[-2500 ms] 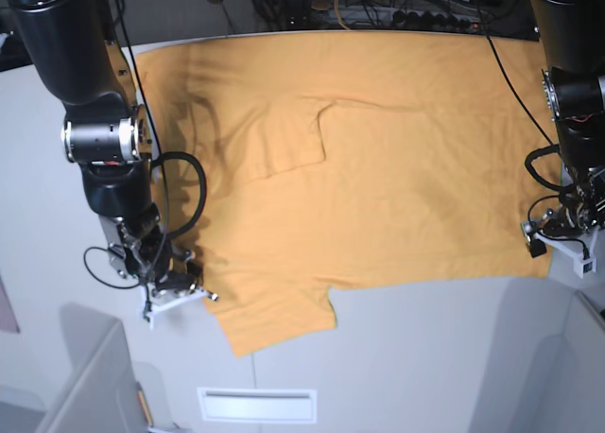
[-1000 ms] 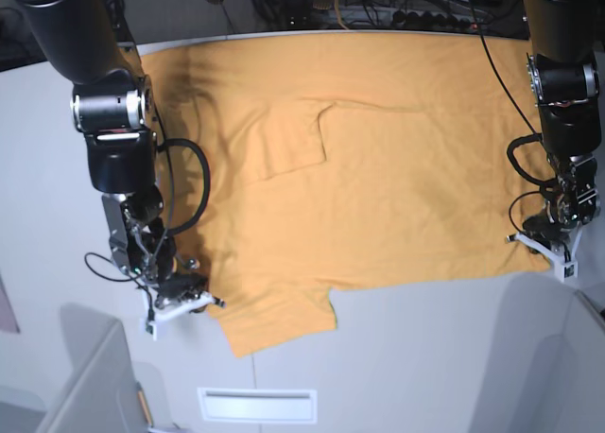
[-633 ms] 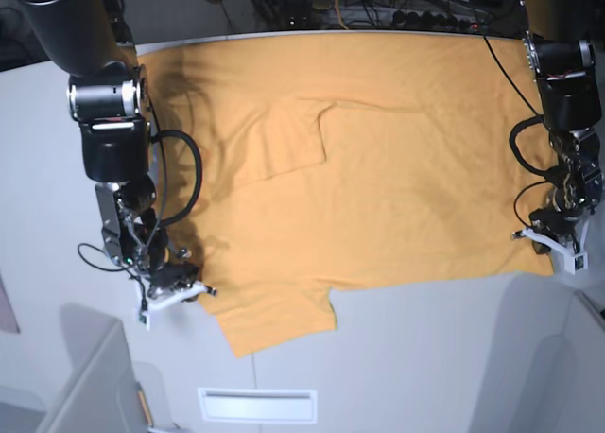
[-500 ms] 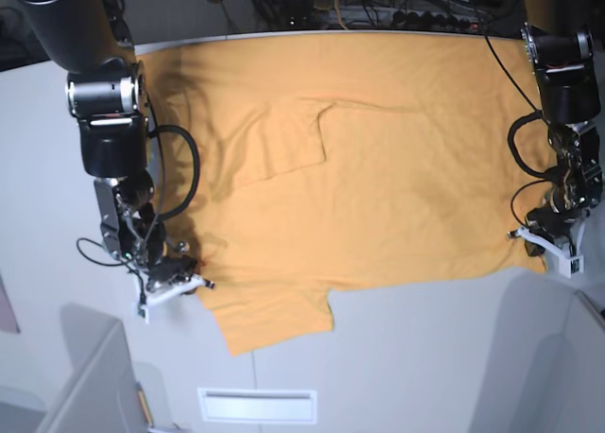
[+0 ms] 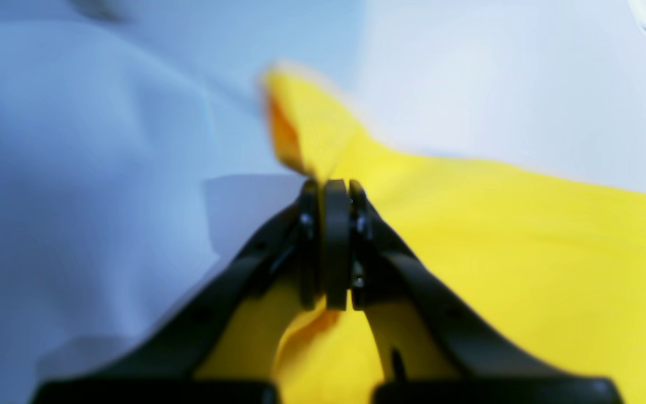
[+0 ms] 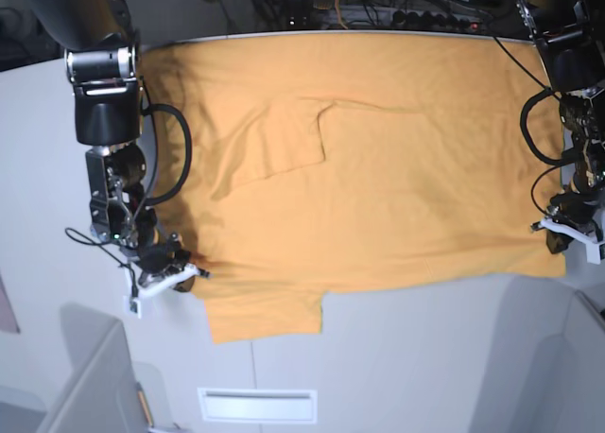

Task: Fold the T-shirt properly
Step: 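Lift the hem corners and fold them toward the collar with both grippers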

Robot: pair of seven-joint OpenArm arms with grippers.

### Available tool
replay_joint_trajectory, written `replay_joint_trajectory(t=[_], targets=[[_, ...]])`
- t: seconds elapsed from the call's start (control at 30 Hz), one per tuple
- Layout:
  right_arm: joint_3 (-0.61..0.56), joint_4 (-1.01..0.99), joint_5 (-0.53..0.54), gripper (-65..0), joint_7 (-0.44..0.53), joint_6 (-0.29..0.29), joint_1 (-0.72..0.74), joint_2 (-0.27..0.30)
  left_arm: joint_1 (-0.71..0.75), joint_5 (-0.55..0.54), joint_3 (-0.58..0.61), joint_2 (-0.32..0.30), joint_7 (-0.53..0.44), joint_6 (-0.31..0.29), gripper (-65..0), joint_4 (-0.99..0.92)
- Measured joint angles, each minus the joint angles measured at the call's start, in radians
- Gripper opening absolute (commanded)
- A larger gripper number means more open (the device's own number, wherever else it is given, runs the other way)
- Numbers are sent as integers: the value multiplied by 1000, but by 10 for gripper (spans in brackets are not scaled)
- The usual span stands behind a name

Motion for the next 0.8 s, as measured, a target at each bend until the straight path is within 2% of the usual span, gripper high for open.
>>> replay_joint_trajectory(t=[0.13, 0.23, 0.3, 0.4, 0.5, 0.6, 0.73, 0.8], targets=[[-2, 97, 6, -650, -34, -47, -42, -15, 9, 1, -9, -3, 61, -36, -650, 32], [-2, 165, 2, -650, -37, -72, -85, -8, 23, -3, -6, 1, 61, -47, -650, 48], [-2, 197, 2, -650, -40, -71, -106, -4, 48, -3, -52, 7, 66, -50, -650, 61], [-2, 225, 6, -650, -50, -70, -124, -5, 84, 3, -119, 6, 76, -99, -650, 96], [60, 225, 10, -650, -93, -66, -132, -19, 100, -1, -117, -2, 70, -100, -650, 107], [126, 260, 1, -650, -108, -71, -163, -10, 130, -2, -121, 2, 75, -107, -650, 109], [138, 317, -2, -650, -153, -71, -184, -12, 149, 1, -152, 5, 77, -159, -650, 111], [137, 330, 6, -650, -169, -69, -183, -15, 155, -2, -188, 12, 96, -163, -650, 132]])
